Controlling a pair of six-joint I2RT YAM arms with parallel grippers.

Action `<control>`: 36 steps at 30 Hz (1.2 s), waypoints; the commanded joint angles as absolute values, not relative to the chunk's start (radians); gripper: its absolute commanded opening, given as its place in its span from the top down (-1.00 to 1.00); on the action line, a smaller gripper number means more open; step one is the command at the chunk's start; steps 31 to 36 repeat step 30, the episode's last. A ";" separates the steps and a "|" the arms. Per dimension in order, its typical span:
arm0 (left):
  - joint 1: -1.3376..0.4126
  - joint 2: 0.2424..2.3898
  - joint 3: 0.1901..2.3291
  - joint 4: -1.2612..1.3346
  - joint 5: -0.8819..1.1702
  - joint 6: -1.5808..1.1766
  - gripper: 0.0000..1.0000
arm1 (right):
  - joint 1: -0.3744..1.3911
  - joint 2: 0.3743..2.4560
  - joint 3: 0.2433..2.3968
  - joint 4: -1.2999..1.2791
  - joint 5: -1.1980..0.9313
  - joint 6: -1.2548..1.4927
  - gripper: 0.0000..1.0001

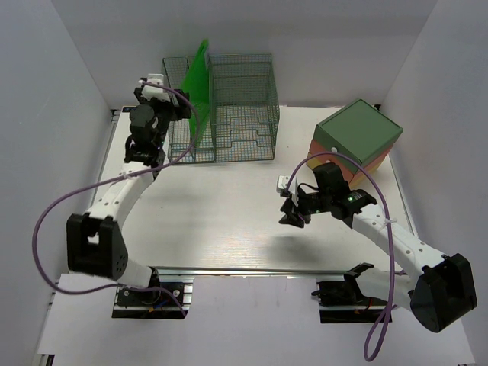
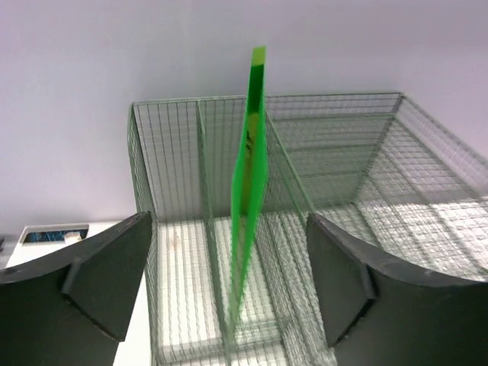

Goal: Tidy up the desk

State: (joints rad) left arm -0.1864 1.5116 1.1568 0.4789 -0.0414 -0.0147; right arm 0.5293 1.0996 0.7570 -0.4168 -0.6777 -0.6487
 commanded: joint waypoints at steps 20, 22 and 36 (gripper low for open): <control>-0.212 0.771 0.652 -0.209 0.520 -0.117 -0.96 | 0.334 1.026 0.764 -0.166 -0.373 -0.275 -0.78; -0.212 0.718 0.602 -0.192 0.499 -0.110 -0.96 | 0.301 1.023 0.753 -0.160 -0.394 -0.273 -0.78; -0.212 0.614 0.557 -0.169 0.462 -0.080 -0.96 | 0.181 1.014 0.735 -0.201 -0.607 -0.337 -0.79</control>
